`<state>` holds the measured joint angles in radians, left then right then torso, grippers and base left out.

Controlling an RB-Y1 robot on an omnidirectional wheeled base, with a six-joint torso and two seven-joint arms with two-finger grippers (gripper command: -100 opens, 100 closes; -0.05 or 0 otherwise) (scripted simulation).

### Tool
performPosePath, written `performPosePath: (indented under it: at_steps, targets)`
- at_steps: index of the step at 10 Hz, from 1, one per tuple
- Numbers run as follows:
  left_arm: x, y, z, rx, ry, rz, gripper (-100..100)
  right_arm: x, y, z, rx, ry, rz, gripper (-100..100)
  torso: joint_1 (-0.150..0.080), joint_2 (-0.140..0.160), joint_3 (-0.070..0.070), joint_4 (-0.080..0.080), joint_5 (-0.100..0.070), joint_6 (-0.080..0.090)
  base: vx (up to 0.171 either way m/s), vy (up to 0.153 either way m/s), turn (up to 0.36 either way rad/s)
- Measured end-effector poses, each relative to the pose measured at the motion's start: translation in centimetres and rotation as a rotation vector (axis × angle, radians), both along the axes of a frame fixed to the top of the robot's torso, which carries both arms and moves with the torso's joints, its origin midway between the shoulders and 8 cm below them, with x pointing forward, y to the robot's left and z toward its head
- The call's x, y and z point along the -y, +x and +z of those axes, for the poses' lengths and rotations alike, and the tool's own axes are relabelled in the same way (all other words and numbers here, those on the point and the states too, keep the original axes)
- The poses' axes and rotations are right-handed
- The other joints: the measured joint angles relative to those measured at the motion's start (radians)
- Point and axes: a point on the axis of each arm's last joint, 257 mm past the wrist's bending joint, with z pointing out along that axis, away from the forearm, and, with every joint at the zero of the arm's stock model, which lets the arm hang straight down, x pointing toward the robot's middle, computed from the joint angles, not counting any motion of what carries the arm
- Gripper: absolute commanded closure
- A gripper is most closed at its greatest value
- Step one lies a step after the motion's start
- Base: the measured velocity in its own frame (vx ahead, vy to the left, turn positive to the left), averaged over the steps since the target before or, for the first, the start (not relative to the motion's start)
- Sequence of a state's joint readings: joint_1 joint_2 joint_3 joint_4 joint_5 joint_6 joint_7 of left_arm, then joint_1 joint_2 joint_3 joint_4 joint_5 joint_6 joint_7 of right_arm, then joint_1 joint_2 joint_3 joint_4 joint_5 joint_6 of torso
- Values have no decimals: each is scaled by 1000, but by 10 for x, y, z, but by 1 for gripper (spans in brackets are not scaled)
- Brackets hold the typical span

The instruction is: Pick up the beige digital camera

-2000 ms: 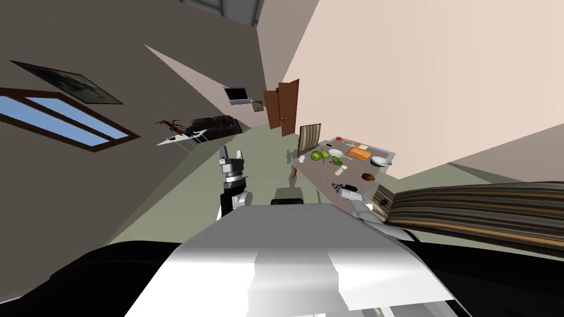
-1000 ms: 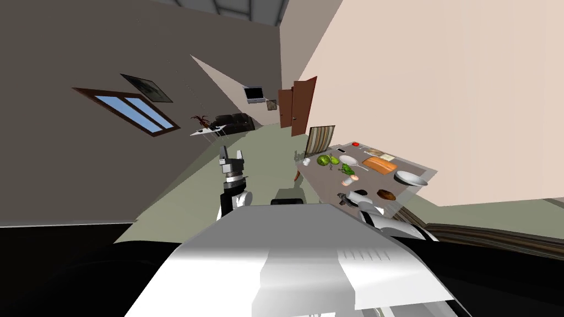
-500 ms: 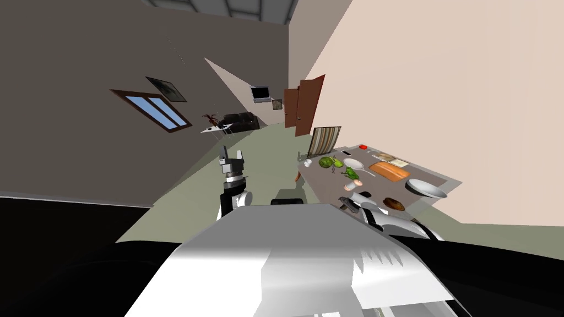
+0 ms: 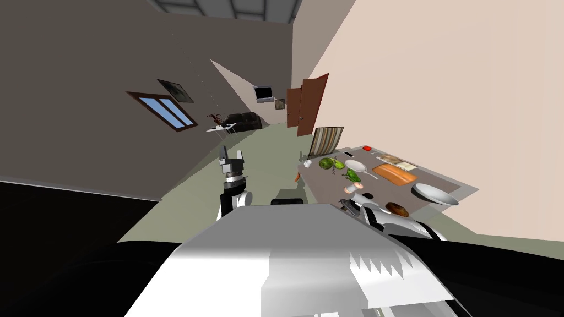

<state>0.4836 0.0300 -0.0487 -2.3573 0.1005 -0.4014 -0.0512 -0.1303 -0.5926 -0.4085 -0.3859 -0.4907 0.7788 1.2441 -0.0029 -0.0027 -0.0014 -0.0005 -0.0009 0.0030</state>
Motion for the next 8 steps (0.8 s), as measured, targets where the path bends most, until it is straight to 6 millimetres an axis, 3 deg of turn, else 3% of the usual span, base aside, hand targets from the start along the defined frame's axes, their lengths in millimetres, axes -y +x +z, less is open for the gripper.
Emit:
performPosePath:
  at_steps: [1,5,6,8]
  targets:
    - [0,0,0,0,0,0,0,0,0,0,0,0,0,-100,1,0,0,0,0,0,-14,-64,36]
    - [0,0,0,0,0,0,0,-27,-1,-21,3,-1,-8,-100,-4,1,0,0,-1,0,-11,-69,22]
    - [0,0,0,0,0,0,0,-27,-1,-21,4,-3,-9,100,-1,0,0,0,0,0,-1,-6,0]
    - [0,0,0,0,0,0,0,-27,0,-21,6,-2,-9,100,1,0,0,-1,0,0,0,0,0]
